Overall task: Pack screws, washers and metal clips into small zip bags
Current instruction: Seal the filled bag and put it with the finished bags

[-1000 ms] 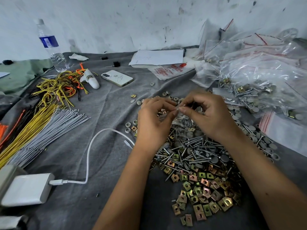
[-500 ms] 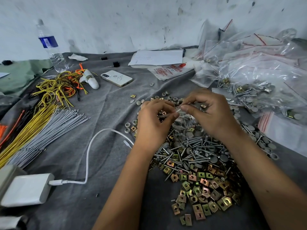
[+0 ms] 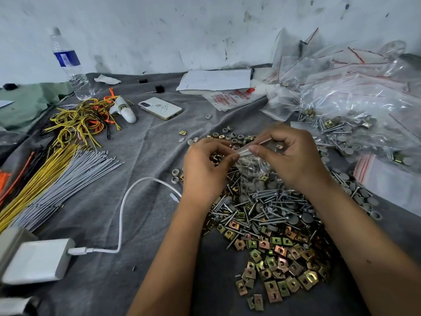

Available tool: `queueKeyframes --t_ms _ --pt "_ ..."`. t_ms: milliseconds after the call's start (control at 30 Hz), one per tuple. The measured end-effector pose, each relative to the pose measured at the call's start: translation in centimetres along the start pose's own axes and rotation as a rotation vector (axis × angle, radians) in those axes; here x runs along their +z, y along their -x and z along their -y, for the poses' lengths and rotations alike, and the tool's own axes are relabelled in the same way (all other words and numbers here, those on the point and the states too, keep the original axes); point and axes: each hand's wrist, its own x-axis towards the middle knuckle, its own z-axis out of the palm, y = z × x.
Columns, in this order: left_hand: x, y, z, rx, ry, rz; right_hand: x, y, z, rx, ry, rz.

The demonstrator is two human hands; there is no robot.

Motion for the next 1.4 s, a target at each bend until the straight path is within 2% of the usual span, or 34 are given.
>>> queueKeyframes --t_ms 133,267,467,600,1067,1300,1400 --pt "-0.14 -0.04 -0.06 0.062 -0.053 0.052 0.04 0.02 -0.03 0.006 -0.039 -0.019" --pt "-0.18 0.13 -0.17 0.164 -0.130 0.028 0.01 0.13 -0.27 0.076 -0.115 0.026" --pt "-0.19 0.12 -0.01 0.095 -0.114 0.045 -0.14 0.11 -0.45 0.080 -0.144 0.003" --pt "-0.42 0.08 0.15 0.019 0.018 0.078 -0.21 0.04 -0.57 0.080 -0.167 -0.021" --pt "0.01 0.34 -0.17 0.199 -0.080 0.055 0.17 0.25 -0.38 0.105 -0.116 0.069" --pt "0.13 0.60 -0.11 0.206 -0.053 0.071 -0.07 0.17 -0.09 0.048 -0.117 0.135" --pt "0.14 0.54 -0.04 0.218 -0.042 0.054 0.11 0.33 0.05 0.045 -0.132 0.106"
